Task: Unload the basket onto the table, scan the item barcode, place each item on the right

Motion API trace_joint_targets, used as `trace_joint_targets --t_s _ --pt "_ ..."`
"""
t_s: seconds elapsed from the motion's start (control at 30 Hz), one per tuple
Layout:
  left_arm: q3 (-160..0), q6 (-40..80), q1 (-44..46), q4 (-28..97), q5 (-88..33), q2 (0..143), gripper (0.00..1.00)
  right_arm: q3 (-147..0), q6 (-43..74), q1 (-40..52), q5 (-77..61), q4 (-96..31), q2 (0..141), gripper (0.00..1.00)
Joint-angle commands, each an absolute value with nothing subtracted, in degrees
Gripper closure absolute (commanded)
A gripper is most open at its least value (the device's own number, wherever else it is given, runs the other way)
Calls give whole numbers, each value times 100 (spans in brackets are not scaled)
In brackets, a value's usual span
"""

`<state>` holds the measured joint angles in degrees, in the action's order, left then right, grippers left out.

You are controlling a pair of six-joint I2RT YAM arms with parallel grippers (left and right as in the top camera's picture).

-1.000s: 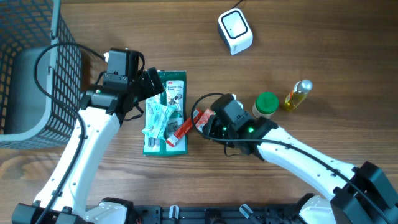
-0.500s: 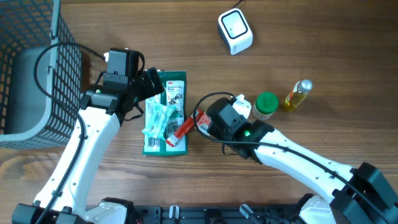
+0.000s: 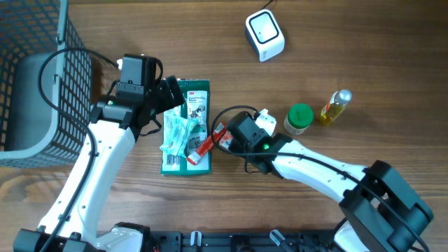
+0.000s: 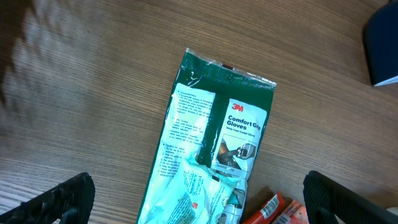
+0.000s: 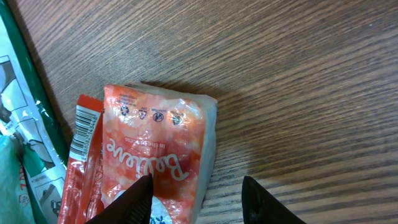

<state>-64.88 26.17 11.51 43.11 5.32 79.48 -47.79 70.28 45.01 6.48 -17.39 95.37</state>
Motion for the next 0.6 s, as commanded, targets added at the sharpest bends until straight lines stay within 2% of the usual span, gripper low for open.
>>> trace_joint_targets --t_s 0.0,0.57 --pt "-6495 2569 1133 4294 589 7940 0 -4716 7048 4493 696 -1693 9590 54" --pt "-6495 2571 1133 4296 589 7940 0 -4716 7054 4493 794 -1658 9592 57"
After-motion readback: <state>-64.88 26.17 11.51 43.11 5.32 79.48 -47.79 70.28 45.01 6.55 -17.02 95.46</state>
